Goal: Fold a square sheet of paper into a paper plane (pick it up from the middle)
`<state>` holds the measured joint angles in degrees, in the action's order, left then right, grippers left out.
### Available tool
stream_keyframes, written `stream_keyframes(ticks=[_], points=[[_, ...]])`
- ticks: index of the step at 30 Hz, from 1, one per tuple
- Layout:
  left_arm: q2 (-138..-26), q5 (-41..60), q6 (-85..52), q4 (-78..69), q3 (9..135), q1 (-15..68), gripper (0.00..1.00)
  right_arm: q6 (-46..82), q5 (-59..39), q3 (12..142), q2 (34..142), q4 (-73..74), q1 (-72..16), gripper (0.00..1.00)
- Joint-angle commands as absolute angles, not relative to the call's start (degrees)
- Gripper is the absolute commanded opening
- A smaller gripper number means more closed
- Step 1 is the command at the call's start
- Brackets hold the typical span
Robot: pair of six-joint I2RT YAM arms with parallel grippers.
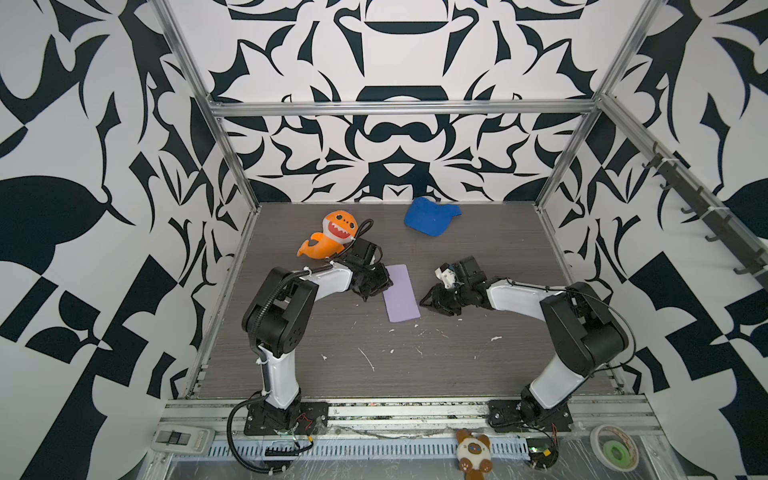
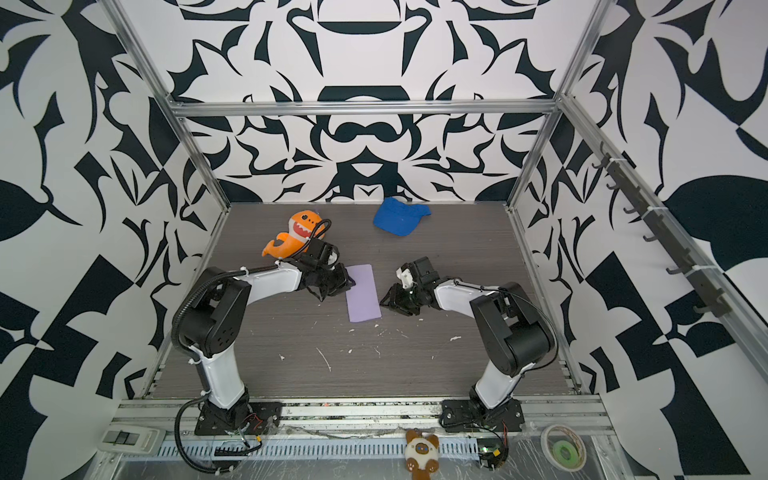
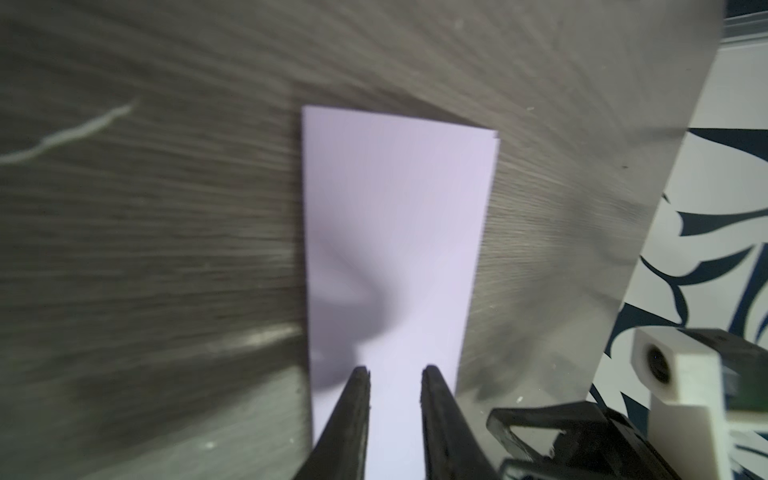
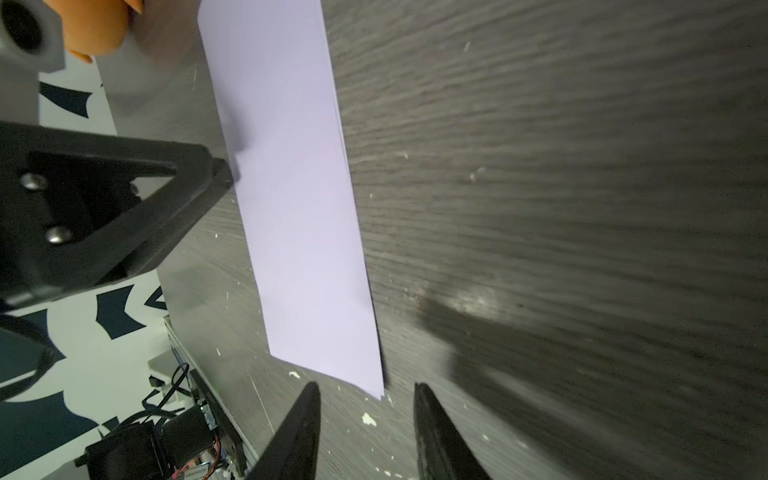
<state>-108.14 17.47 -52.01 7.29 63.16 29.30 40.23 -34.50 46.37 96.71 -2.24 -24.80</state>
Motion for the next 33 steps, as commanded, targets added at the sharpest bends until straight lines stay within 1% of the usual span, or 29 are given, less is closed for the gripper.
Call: stream_keyframes(ticks=[1,9,20,26,33], points=[[-109.93,16.7,-52.58,8.59,62.34,29.46,0.25,40.65,-37.97,47.28,97.26,-1.01,-25.04,0.39],[-111.37,15.19,-52.6,10.72,61.99,29.45,0.23,40.71,-39.99,48.28,99.88,-1.21,-26.08,0.36],[-112.46,15.03,-52.56,11.24,62.14,29.45,0.23,41.13,-41.71,49.12,101.53,-0.83,-26.98,0.34],[-112.76,14.86,-52.57,11.51,62.19,29.45,0.23,44.22,-43.63,47.6,100.7,4.86,-26.94,0.34],[-113.0,14.99,-52.58,11.6,62.16,29.44,0.23,44.62,-42.45,47.62,100.27,5.02,-26.88,0.31]])
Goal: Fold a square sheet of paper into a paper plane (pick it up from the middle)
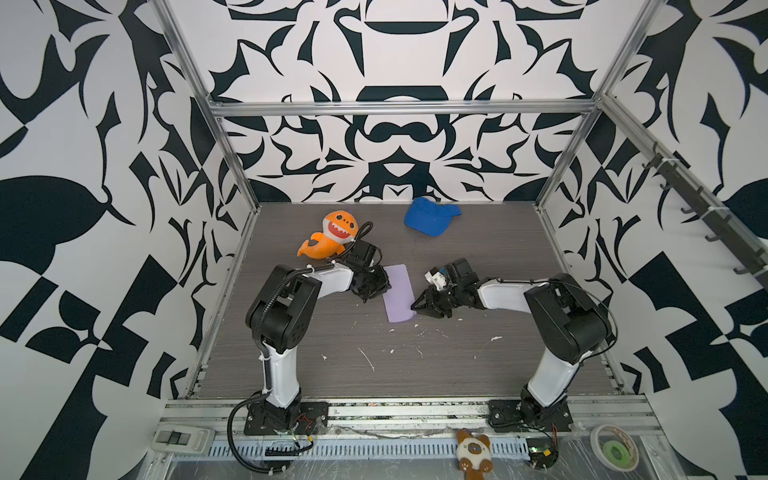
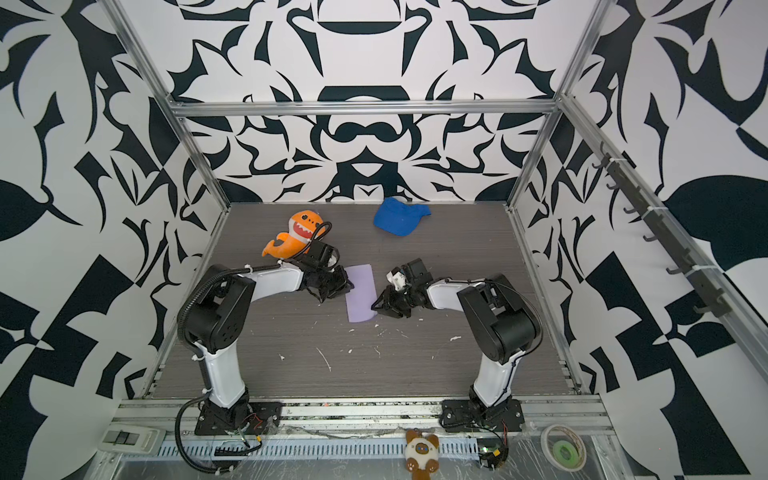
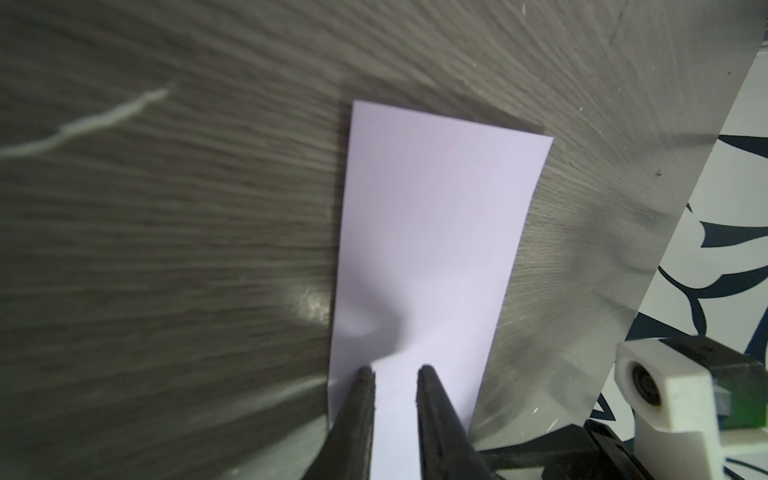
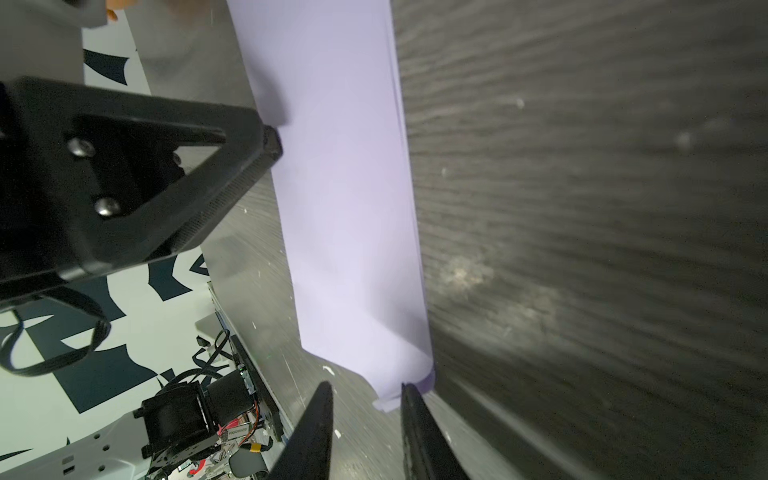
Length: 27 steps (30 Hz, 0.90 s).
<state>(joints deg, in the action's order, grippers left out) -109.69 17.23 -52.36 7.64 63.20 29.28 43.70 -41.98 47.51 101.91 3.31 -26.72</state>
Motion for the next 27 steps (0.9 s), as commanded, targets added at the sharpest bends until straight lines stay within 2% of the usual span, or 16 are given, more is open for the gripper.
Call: stream_keyframes(ticks=[1,7,13,21,27], points=[[-113.03,14.9,-52.59,11.54,62.16,29.44,0.23,44.65,-42.45,47.64,100.45,5.0,-26.9,0.31],[-113.2,14.94,-52.49,11.54,62.22,29.48,0.23,43.4,-39.45,47.64,100.34,1.29,-26.94,0.25],[-113.12,14.96,-52.21,11.77,62.29,29.42,0.23,41.84,-35.03,48.08,98.4,-2.28,-26.83,0.27],[-107.86,20.88,-50.72,11.34,64.23,29.54,0.3,42.02,-36.72,48.42,98.88,-2.47,-26.84,0.27],[-102.6,21.33,-53.53,11.34,60.55,31.23,0.29,42.11,-37.1,48.49,98.44,-2.62,-26.98,0.28]])
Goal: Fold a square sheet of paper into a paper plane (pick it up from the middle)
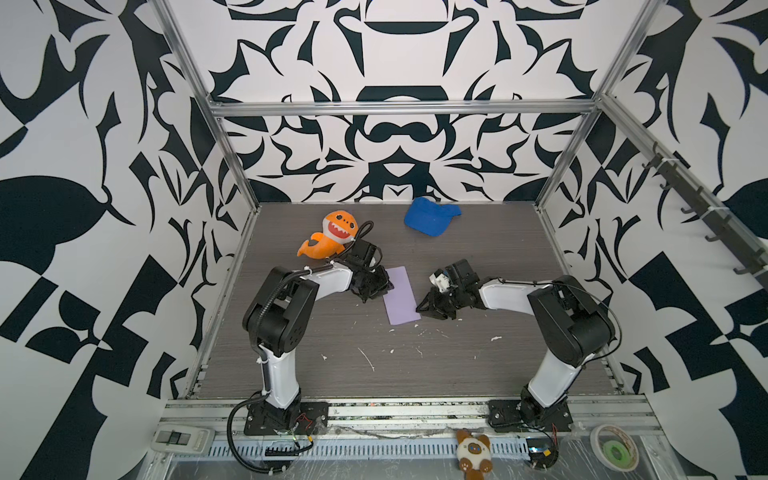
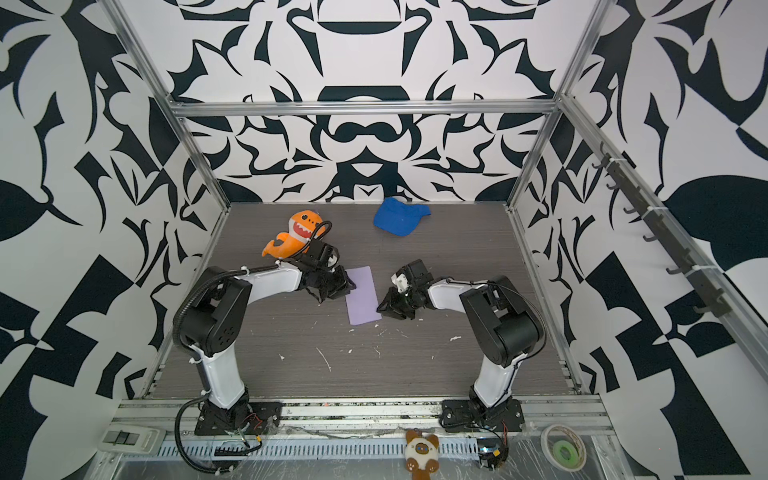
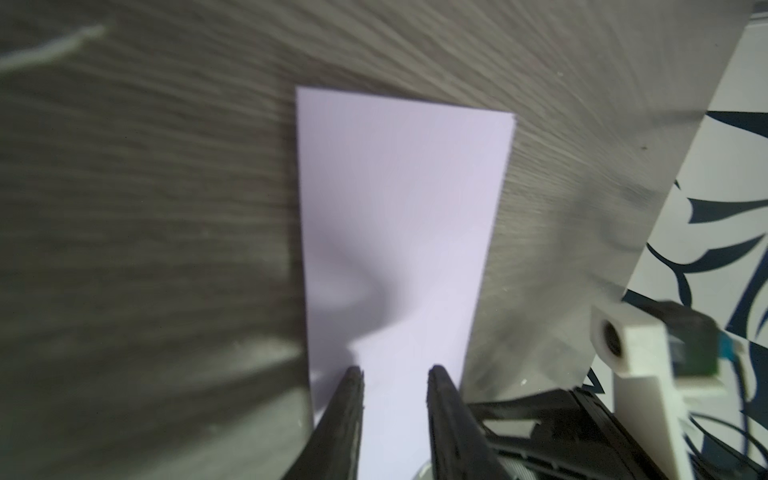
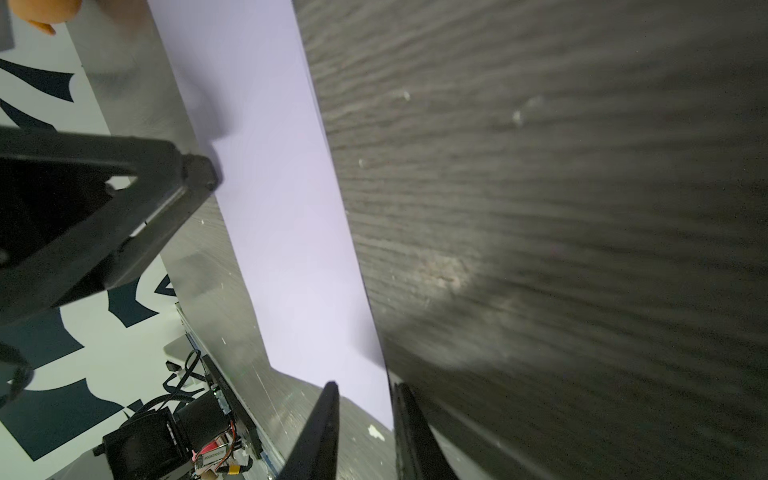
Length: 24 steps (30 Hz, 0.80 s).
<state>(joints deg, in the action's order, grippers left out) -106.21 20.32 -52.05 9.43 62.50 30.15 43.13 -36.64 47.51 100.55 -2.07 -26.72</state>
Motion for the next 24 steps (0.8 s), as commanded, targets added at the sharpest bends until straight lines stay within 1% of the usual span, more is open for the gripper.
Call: stream_keyframes(ticks=[1,7,12,24], points=[[-102.06,21.25,-54.15,11.21,59.55,31.62,0.27,42.12,-37.17,48.6,98.44,-2.55,-26.98,0.27],[-101.57,20.85,-56.54,10.89,56.21,34.16,0.21,42.13,-37.51,48.6,98.69,-2.54,-26.94,0.28],[-102.63,19.68,-56.69,11.73,54.95,34.54,0.17,42.08,-37.53,48.6,98.59,-2.78,-26.98,0.28],[-104.15,17.7,-57.3,11.01,51.92,34.63,0.14,41.23,-38.65,49.29,98.78,-3.49,-27.09,0.28]])
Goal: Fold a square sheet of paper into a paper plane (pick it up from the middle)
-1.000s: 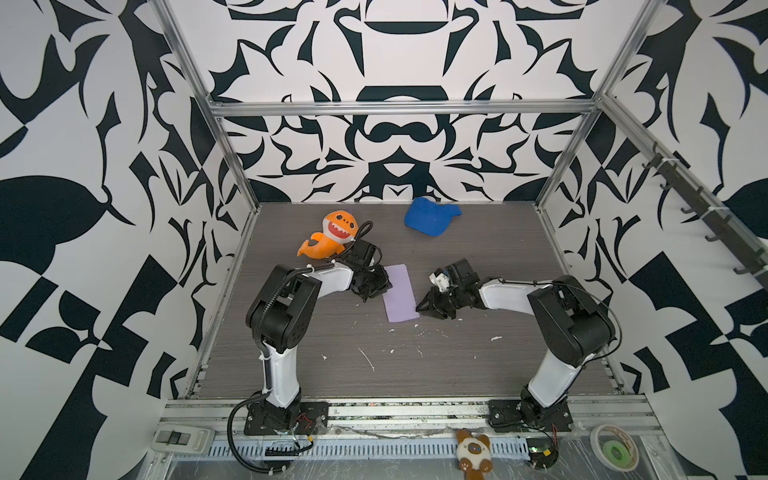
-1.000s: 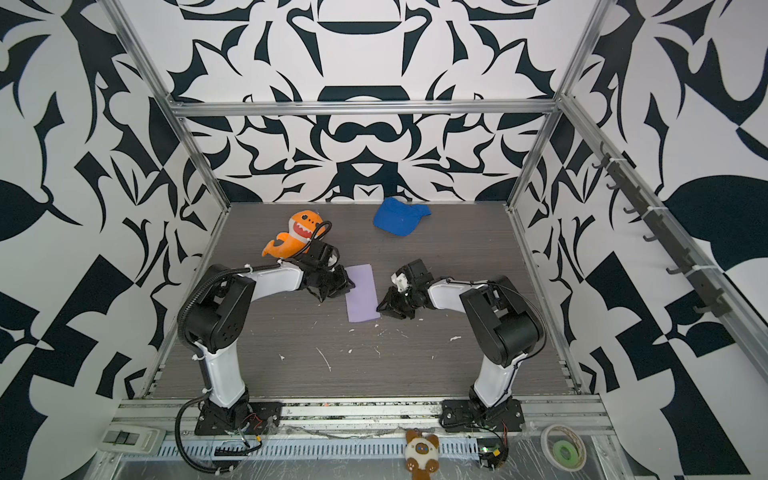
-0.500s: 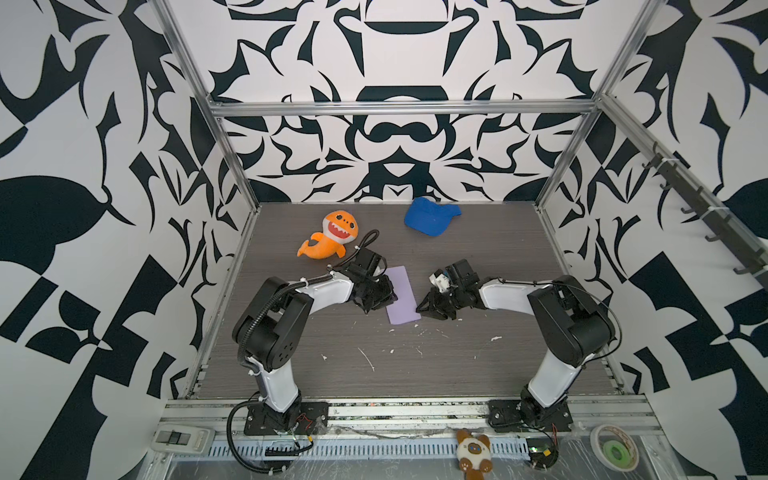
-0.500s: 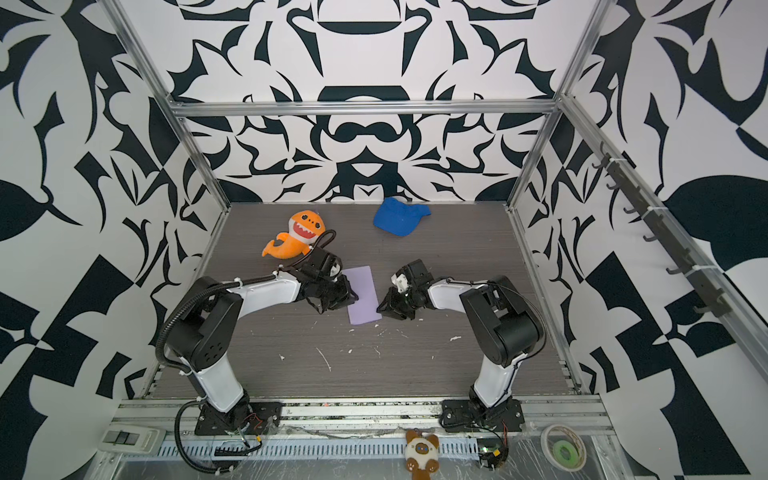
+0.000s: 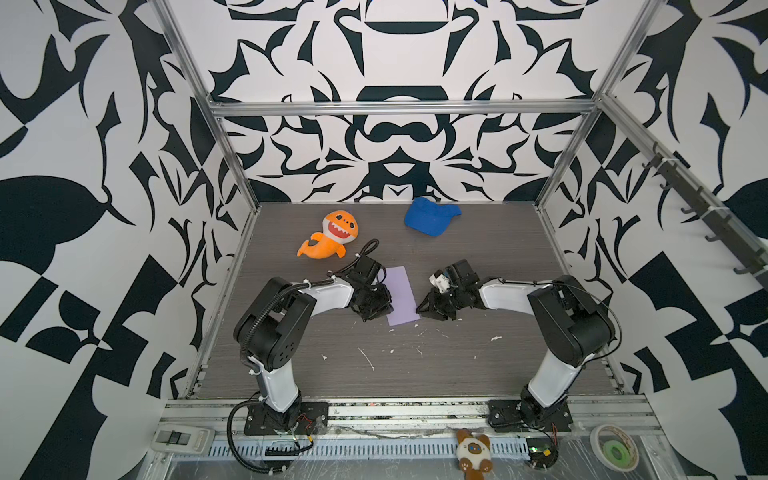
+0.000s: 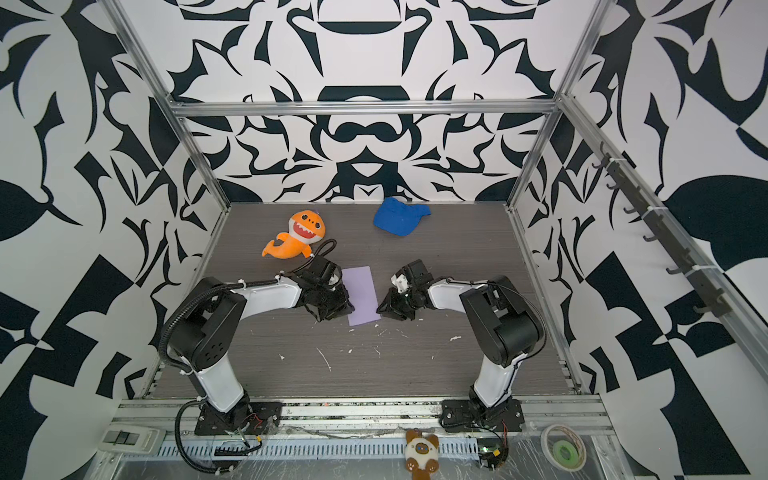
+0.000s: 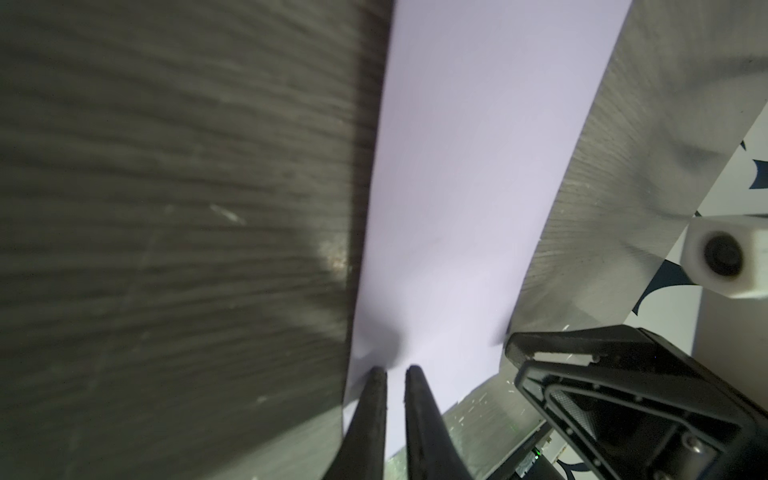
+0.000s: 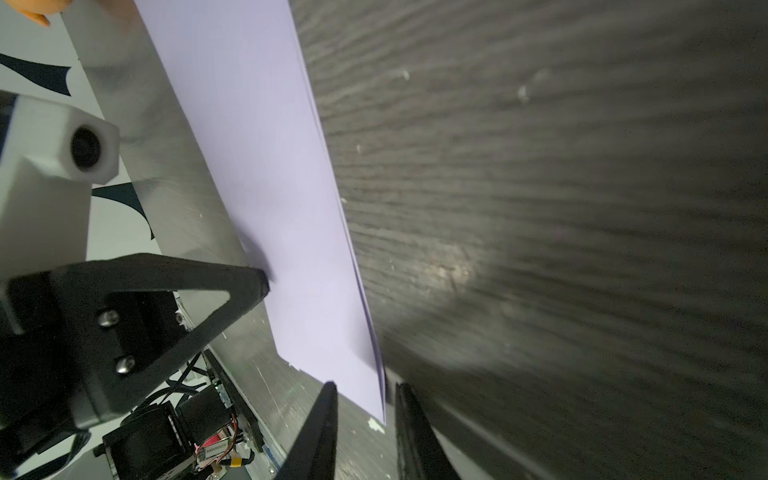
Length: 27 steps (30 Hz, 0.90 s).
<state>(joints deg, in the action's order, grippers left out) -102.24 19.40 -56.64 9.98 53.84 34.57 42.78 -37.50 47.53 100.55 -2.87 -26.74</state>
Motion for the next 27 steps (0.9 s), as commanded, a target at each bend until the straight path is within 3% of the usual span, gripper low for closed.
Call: stream_keyframes(ticks=[1,27], points=[[-104.06,17.58,-57.33,10.99,51.77,34.63,0.15,41.15,-38.78,49.37,98.98,-3.58,-27.32,0.28],[-104.68,17.14,-57.22,10.65,51.06,34.63,0.15,39.04,-33.71,51.5,100.85,-8.67,-28.56,0.28]])
